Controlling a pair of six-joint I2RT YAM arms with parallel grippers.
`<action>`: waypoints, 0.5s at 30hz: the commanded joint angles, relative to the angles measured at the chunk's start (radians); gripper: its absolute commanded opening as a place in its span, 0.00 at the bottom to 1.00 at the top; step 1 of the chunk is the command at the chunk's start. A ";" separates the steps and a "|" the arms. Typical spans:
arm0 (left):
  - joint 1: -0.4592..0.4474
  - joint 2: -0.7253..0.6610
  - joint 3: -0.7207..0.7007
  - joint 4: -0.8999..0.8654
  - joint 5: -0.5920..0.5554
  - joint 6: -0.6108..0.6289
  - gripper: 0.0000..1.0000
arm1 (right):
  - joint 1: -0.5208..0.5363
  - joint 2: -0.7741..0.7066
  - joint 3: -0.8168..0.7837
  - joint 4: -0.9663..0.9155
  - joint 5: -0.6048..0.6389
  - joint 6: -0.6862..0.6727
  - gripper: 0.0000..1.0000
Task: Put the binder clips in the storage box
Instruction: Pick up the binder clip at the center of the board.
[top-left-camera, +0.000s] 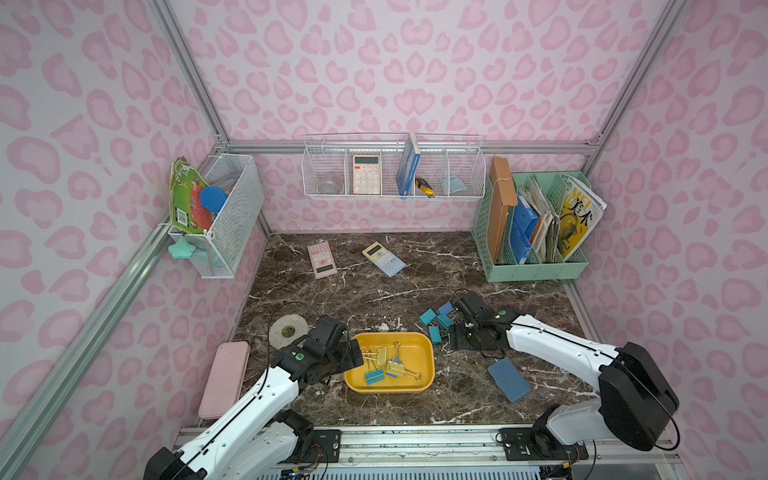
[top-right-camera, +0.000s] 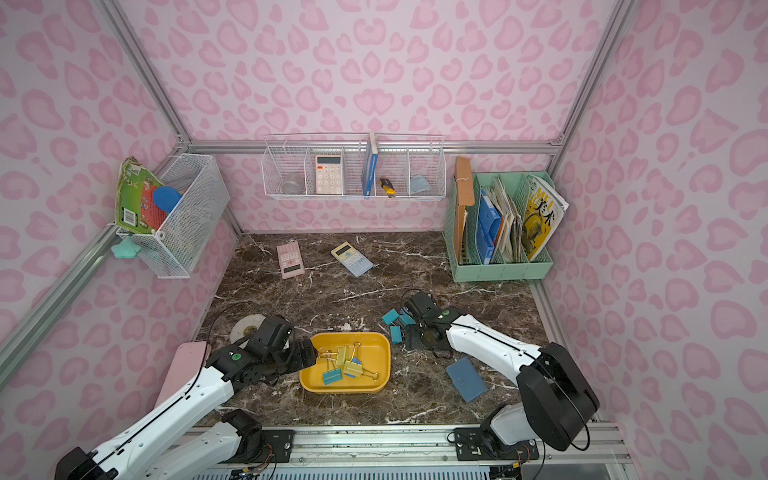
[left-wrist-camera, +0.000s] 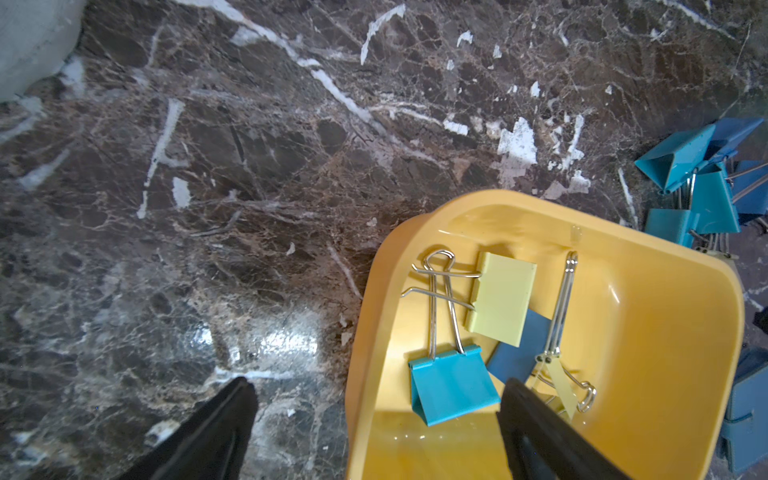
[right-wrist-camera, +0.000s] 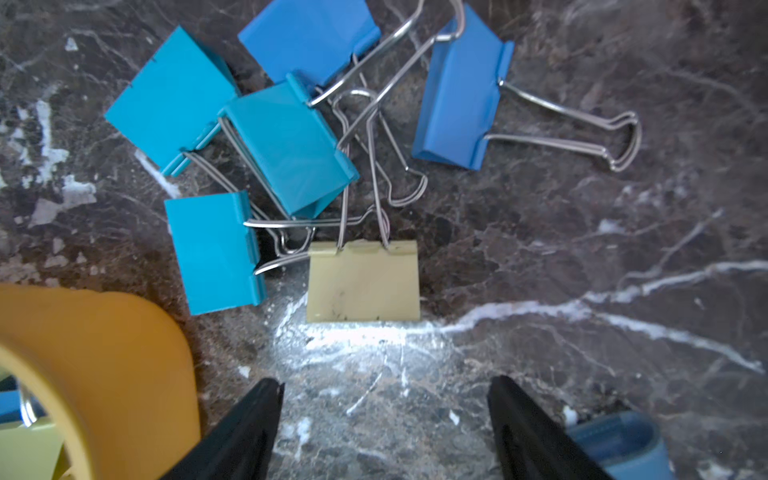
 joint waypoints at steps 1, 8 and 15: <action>0.001 -0.002 0.007 0.000 -0.005 0.012 0.95 | -0.018 0.024 -0.007 0.080 -0.023 -0.076 0.82; 0.001 -0.001 0.006 -0.003 -0.007 0.009 0.95 | -0.029 0.097 -0.002 0.130 -0.055 -0.099 0.80; 0.001 0.004 0.007 -0.003 -0.010 0.010 0.95 | -0.031 0.135 -0.005 0.149 -0.058 -0.112 0.79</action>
